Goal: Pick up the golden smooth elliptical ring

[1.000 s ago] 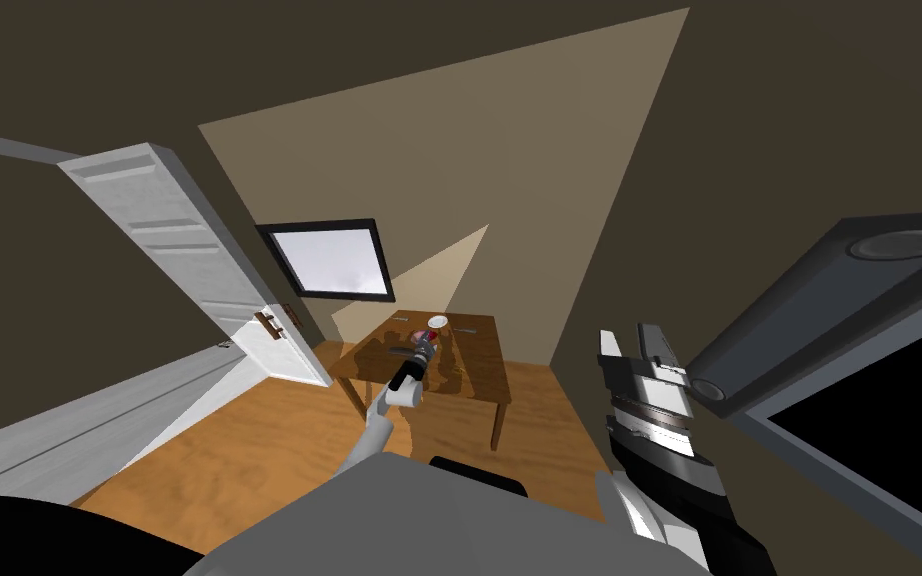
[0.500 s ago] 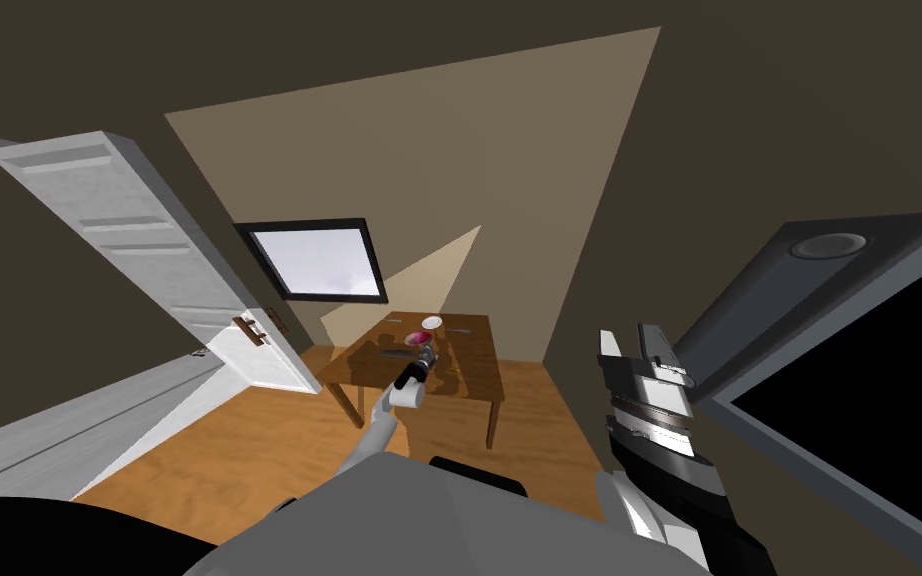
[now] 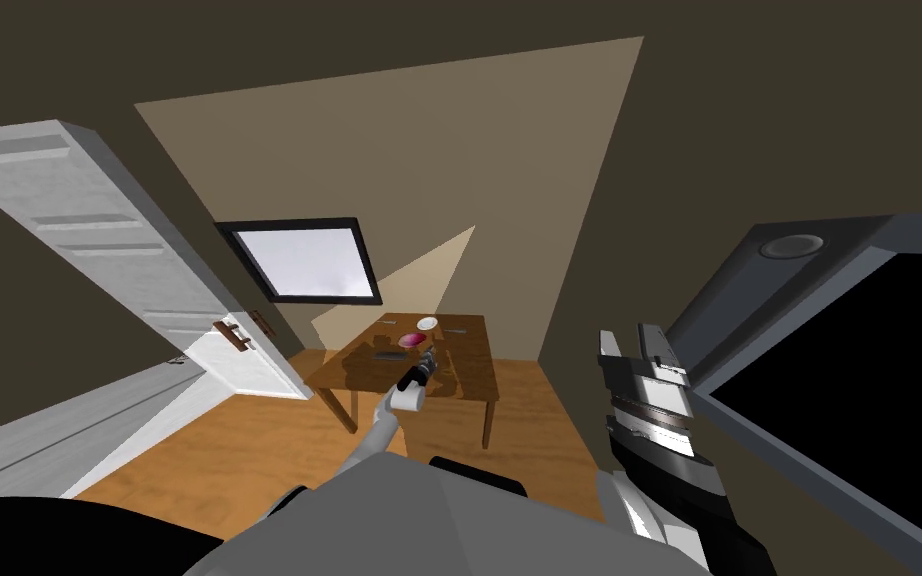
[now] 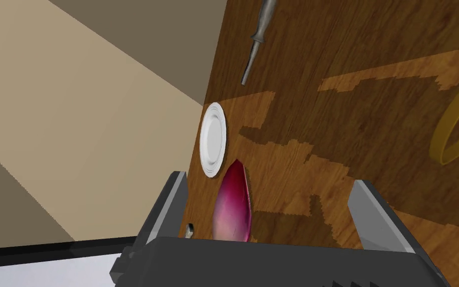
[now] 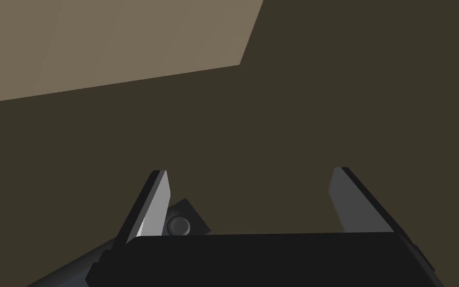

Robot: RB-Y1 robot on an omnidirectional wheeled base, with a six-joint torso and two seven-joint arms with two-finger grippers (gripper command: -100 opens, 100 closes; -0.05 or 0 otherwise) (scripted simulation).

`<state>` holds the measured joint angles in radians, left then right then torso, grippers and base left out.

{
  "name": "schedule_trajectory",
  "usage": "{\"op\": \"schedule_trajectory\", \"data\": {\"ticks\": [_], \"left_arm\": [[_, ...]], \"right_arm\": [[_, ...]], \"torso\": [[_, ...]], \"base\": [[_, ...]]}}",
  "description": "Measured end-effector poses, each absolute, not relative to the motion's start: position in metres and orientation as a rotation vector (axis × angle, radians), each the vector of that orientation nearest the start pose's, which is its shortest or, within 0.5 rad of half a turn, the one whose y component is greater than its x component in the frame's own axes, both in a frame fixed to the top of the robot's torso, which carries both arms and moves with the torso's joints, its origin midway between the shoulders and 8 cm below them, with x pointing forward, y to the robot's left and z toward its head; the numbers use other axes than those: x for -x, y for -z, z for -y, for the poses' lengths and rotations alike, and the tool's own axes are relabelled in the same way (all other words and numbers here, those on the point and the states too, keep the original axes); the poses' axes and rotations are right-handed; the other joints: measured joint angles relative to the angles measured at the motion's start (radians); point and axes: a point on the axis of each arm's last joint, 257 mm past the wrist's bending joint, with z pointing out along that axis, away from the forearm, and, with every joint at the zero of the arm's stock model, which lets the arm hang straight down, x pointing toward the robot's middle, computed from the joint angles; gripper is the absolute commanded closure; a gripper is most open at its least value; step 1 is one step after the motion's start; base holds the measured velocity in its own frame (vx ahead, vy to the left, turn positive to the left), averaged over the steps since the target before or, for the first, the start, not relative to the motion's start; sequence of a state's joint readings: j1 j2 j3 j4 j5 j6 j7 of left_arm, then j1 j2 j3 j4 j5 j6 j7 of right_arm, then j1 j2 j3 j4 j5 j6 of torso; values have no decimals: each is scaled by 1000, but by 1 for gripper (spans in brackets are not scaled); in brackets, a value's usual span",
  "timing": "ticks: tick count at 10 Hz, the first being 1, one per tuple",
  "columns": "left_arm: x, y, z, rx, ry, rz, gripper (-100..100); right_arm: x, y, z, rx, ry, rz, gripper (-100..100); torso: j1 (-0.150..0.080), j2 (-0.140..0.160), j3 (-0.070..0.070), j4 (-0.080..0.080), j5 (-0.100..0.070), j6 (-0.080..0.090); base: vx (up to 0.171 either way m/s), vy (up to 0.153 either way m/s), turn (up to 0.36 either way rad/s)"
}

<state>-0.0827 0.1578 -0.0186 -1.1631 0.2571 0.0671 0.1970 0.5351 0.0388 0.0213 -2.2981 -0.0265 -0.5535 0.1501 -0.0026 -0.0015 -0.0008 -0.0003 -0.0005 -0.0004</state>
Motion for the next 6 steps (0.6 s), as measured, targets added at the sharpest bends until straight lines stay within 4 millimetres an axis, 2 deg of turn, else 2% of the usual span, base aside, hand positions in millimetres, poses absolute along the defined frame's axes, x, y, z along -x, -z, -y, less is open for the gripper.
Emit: {"op": "schedule_trajectory", "data": {"ticks": [6], "left_arm": [[-496,469,-278,1833,978,-1434,-100]], "right_arm": [[-328,-32,282,-619,-1192,-572,0]], "torso": [[-1,-2,-1,0,0,0]], "base": [[49,-53,-75]]}}
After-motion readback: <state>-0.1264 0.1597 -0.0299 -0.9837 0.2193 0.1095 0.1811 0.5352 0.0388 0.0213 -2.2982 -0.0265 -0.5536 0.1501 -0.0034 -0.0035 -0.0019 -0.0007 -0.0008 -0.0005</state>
